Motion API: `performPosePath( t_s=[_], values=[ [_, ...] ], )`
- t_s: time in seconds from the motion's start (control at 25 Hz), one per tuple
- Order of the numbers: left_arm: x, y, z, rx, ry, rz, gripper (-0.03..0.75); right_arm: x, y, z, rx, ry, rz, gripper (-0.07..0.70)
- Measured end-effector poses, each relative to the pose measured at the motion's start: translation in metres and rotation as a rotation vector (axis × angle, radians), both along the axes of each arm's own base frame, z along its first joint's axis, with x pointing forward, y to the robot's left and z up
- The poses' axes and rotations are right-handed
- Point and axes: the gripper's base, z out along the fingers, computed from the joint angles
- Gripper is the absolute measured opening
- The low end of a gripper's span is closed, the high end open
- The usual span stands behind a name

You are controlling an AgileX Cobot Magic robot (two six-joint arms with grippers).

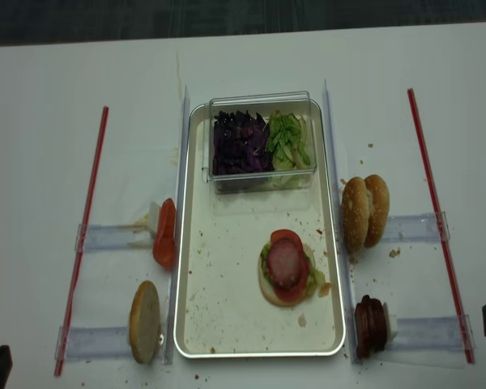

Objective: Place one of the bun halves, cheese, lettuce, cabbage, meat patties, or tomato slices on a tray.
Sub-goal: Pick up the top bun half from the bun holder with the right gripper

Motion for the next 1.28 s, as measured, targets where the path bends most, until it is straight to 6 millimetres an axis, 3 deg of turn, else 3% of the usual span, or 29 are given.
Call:
performPosePath(
  t_s=[0.52, 0.92, 1.28],
  values=[
    [0.000, 0.000, 0.000, 0.000, 0.000, 0.000, 0.420, 0.023, -0.003, -0.021, 0.023, 0.200, 0.007, 0.559],
    [0.000, 0.000, 0.000, 0.000, 0.000, 0.000, 0.420, 0.028, -0.003, -0.017, 0.026, 0.192, 0.006, 0.559],
    [0.000, 0.000, 0.000, 0.000, 0.000, 0.000, 0.419, 0.070, -0.008, -0.008, 0.037, 0.247, 0.005, 0.559]
  ],
)
